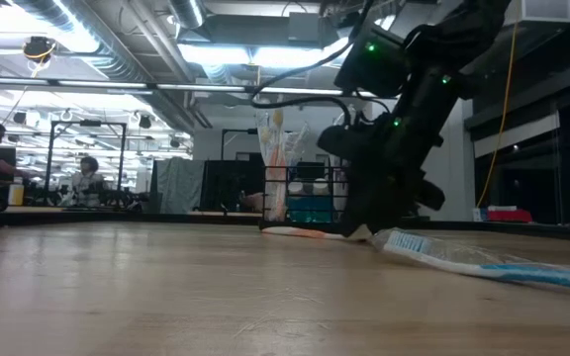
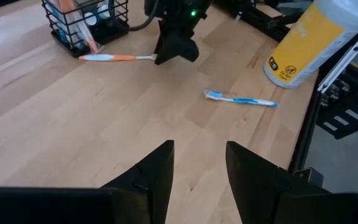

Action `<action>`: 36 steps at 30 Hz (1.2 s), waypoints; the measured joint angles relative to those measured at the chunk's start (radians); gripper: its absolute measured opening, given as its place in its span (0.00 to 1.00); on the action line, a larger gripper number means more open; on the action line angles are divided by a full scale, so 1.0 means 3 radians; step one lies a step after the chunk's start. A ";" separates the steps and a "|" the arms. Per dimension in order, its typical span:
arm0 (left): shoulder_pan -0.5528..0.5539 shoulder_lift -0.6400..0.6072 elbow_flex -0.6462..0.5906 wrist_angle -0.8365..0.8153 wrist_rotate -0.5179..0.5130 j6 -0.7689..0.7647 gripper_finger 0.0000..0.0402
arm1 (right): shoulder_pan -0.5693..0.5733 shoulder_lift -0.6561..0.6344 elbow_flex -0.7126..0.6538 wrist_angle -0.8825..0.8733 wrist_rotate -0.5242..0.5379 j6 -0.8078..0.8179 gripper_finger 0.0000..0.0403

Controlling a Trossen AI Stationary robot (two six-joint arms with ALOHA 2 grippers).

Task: Pick & Place toothbrushing station
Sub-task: Put the orange toothbrush into the left section of the mesh organizer

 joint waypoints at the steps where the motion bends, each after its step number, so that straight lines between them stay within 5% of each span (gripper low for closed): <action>1: 0.0000 -0.0015 0.0000 -0.0001 -0.0008 0.0000 0.35 | 0.0007 0.0018 0.0002 0.0011 -0.0001 0.0002 0.35; 4: -0.0001 -0.0050 0.0000 0.0000 -0.0031 0.0027 0.35 | 0.0039 0.0037 0.0004 0.0026 0.0034 0.0043 0.30; 9: 0.0004 -0.0055 0.0000 -0.0009 -0.0032 0.0066 0.35 | 0.0137 0.0027 -0.0001 0.0129 -0.0065 -0.0031 0.05; 20: 0.0096 -0.0054 -0.0006 -0.0041 0.0117 0.0464 0.35 | 0.0816 -0.0274 0.0150 -0.0116 -0.0363 -0.0023 0.04; 26: 0.0471 -0.0015 -0.0022 0.0082 0.0530 0.1603 0.35 | 0.1215 -0.0412 0.0745 -0.0245 -0.0245 -0.0110 0.04; 32: 0.1021 0.0005 -0.0024 0.0871 0.1192 0.3184 0.40 | 0.1274 -0.0237 0.1456 -0.0881 -0.0005 -0.0349 0.04; 36: 0.1194 0.0004 0.0005 0.1207 0.1407 0.3746 0.42 | 0.1266 -0.0199 0.1550 -0.0897 0.0055 -0.0344 0.04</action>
